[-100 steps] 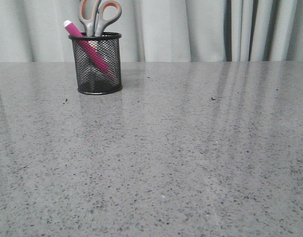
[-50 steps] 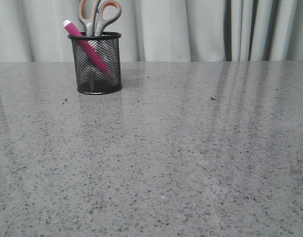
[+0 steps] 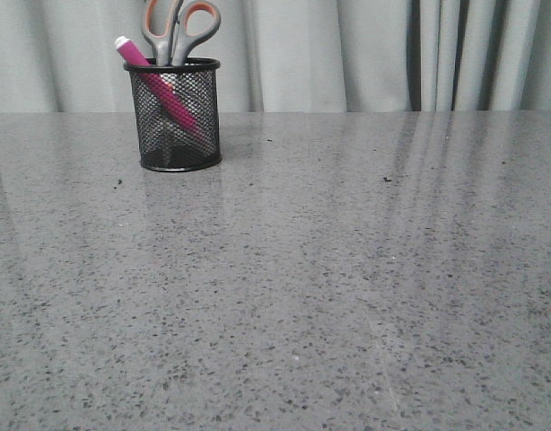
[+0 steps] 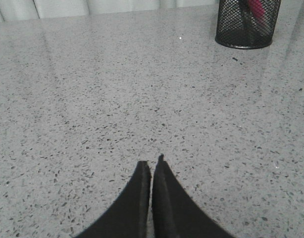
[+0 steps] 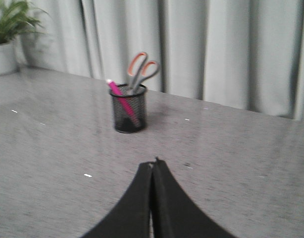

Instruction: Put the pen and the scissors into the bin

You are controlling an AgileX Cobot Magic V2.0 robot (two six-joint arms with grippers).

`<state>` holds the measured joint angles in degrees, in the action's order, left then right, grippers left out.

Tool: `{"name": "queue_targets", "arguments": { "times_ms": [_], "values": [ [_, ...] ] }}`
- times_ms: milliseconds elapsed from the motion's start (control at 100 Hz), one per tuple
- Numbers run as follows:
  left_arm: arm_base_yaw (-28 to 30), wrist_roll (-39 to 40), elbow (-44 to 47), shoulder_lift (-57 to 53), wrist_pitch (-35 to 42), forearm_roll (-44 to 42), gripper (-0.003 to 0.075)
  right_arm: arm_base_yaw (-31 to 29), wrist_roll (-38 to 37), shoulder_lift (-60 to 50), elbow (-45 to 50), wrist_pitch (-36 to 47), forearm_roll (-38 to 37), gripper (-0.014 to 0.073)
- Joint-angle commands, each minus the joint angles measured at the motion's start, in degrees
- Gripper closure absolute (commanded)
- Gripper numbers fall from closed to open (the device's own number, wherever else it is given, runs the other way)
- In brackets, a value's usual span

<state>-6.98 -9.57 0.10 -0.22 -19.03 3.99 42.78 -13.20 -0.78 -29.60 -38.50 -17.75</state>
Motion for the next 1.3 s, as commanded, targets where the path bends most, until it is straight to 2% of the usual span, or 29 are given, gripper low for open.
{"name": "queue_targets", "arguments": {
  "times_ms": [0,110,220,350,470,530,580,769,1289],
  "values": [
    [0.03,0.55,2.46,-1.9,2.63,0.14,0.0739,-1.18,0.61,-0.44,0.51,4.15,-6.2,0.0664],
    [0.03,0.55,2.46,-1.9,2.63,0.14,0.0739,-7.45,0.61,-0.33,6.02,10.95,-4.05,0.0664],
    [0.03,0.55,2.46,-1.9,2.63,0.14,0.0739,-16.63,1.18,-0.33,12.54,15.62,5.25,0.0664],
    [0.03,0.55,2.46,-1.9,2.63,0.14,0.0739,-29.59,8.26,-0.33,22.65,24.58,15.18,0.0664],
    [0.03,0.55,2.46,-1.9,2.63,0.14,0.0739,-39.2,13.93,-0.33,29.27,34.05,16.74,0.0664],
    [0.03,0.55,2.46,-1.9,2.63,0.14,0.0739,-42.53,14.17,-0.33,31.12,35.33,17.36,0.0664],
    [0.03,0.55,2.46,-1.9,2.63,0.14,0.0739,-44.39,14.17,-0.33,31.01,31.64,18.21,0.0664],
    [0.03,0.55,2.46,-1.9,2.63,0.14,0.0739,-46.63,14.17,-0.55,31.01,21.73,18.2,0.0664],
    [0.03,0.55,2.46,-1.9,2.63,0.14,0.0739,-46.63,14.17,-0.88,31.01,22.0,18.2,0.0664]
  ]
}}
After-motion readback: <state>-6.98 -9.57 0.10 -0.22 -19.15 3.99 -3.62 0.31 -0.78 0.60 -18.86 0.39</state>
